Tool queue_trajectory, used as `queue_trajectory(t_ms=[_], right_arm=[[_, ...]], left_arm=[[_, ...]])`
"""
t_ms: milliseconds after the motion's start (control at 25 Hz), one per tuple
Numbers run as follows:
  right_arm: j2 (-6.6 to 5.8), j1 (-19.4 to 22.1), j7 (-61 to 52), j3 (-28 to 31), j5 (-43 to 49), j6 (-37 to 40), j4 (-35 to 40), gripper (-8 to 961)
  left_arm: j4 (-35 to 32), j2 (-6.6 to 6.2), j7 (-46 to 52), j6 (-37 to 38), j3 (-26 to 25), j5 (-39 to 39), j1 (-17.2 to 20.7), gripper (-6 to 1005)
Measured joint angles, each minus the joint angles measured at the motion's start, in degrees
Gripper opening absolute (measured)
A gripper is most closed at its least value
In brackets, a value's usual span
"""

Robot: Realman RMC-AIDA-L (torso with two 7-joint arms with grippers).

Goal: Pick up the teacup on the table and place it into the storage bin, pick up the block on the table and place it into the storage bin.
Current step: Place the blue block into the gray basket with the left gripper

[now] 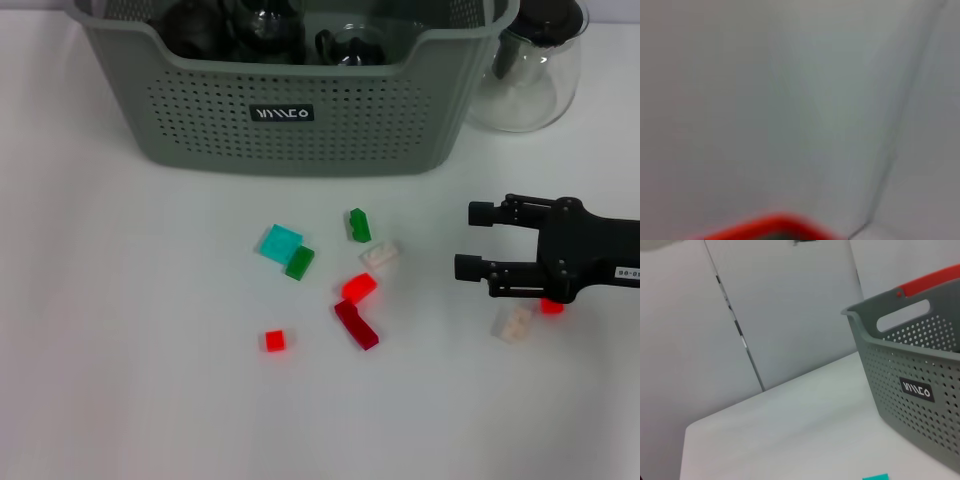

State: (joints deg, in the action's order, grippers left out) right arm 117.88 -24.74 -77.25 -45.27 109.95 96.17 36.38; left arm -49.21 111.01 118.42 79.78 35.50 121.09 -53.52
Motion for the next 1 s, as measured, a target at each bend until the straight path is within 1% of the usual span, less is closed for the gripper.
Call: queue_trajectory(t_ms=[40,120,160,200,240,320,400,520,640,760,800,880,920,960,1000], right_arm=[[0.03,0.0,0.0,0.0,0.0,0.0,0.0,832],[0.07,0.0,0.0,0.0,0.0,0.0,0.0,833],[0.07,0.0,0.0,0.0,0.0,0.0,0.0,834],[0.07,0.0,0.0,0.0,0.0,0.0,0.0,834],[0.07,0.0,0.0,0.0,0.0,0.0,0.0,834],[0.07,-0.1,0.0,0.0,0.0,-0.1,0.0,834],[0.06,-0.1,0.0,0.0,0.0,-0.2,0.0,833],[0.06,-0.1,0.0,0.0,-0.1,-0.2,0.0,833],[0.07,-0.1,0.0,0.0,0.0,-0.2,0.0,833],[0.14,-0.1,0.0,0.0,-0.1,-0.3,0.0,833],[0.13,-0.1,0.0,0.0,-0.1,-0.3,0.0,832],[0.14,-0.1,0.0,0.0,-0.2,-0.4,0.0,832],[0.15,-0.1,0.3,0.3,-0.3,-0.3,0.0,832],[0.20,-0.1,0.9,0.8,-0.4,-0.1,0.0,832],[0.34,-0.1,1.7,1.4,-0.6,0.2,0.0,832]], left_arm=[[-0.2,-0.37,3.1,-5.0,6.6,1.0,-0.4,434],[-0.1,-0.64,8.8,-12.6,16.9,4.6,-1.6,436],[0.2,-0.49,11.2,-15.2,20.2,7.1,-2.3,438],[0.8,0.01,13.8,-17.8,23.6,10.5,-3.4,439],[1.4,0.55,15.5,-19.4,25.3,13.5,-4.2,440],[3.5,2.38,18.6,-22.3,25.9,20.5,-6.4,443],[5.5,3.89,23.2,-25.4,25.8,27.5,-8.4,445],[6.9,5.28,27.2,-28.4,25.7,33.6,-9.9,449],[5.6,6.09,27.5,-29.0,25.0,34.3,-9.9,453],[1.3,7.14,26.7,-27.2,22.1,32.4,-8.5,457],[-0.8,7.55,25.8,-26.1,21.2,31.0,-7.4,458],[-7.4,8.67,23.2,-23.0,19.2,25.8,-3.6,529],[-11.1,9.09,21.4,-20.9,18.5,21.4,-1.1,564],[-14.6,9.43,18.8,-18.3,17.5,15.3,2.0,600],[-16.8,9.63,16.9,-16.6,16.8,11.0,4.4,635]])
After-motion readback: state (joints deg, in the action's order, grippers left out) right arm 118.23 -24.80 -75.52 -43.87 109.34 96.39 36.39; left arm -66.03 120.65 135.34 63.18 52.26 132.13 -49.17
